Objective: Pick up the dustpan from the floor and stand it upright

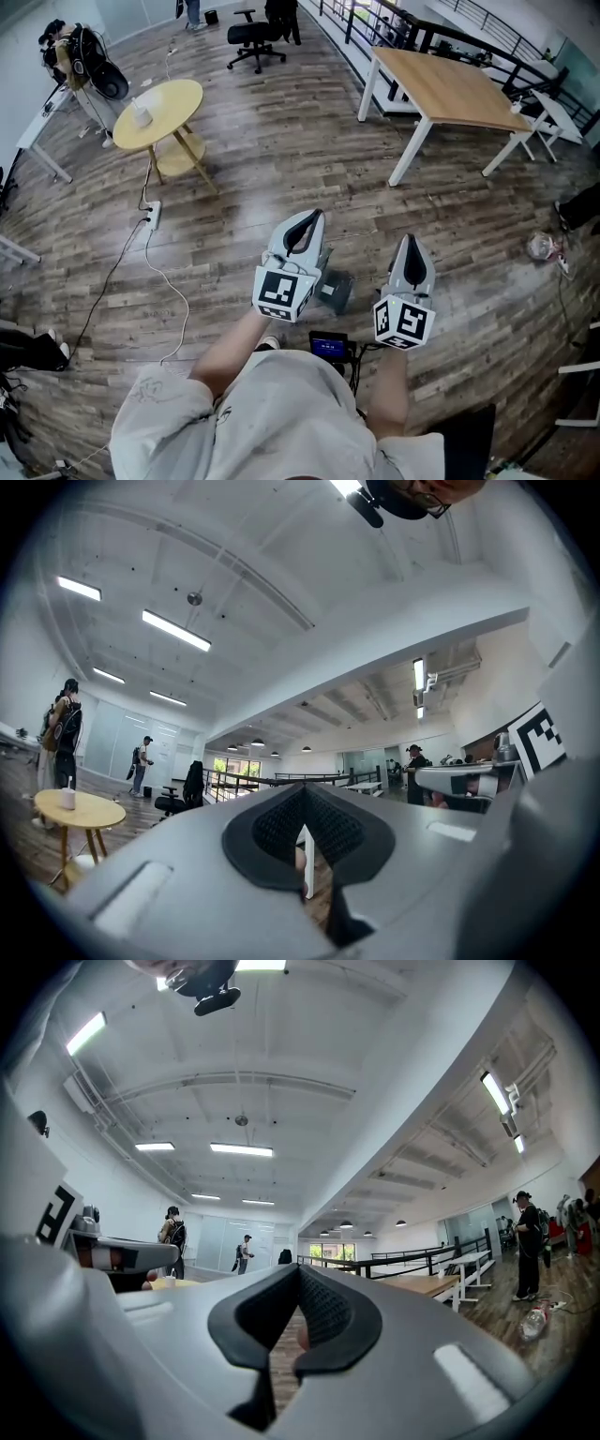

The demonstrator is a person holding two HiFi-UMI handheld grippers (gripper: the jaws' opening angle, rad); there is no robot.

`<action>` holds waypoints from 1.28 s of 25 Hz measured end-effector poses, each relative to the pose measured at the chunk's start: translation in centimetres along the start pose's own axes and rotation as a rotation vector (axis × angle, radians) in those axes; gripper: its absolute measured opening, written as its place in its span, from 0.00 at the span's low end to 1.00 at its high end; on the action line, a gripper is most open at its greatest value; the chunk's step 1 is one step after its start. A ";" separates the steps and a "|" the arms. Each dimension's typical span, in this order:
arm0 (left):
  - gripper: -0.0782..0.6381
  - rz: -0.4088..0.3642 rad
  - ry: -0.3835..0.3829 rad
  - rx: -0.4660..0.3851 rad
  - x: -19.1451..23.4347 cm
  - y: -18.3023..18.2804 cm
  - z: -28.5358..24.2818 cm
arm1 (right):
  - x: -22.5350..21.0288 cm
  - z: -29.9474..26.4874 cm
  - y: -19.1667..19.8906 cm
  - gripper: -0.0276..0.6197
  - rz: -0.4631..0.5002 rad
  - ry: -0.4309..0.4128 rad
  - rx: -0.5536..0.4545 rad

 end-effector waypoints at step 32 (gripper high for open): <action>0.14 0.041 -0.045 0.025 10.8 3.0 5.5 | 11.3 -2.0 0.5 0.05 0.010 -0.019 0.020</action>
Point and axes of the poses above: the fingertips, and each gripper's own axes: z backward along the fingers, x to its left, y out of its underside, the point moved 1 cm from there along z, backward along the fingers, and after that the axes turned 14 degrees about x, right-handed, at the moved point
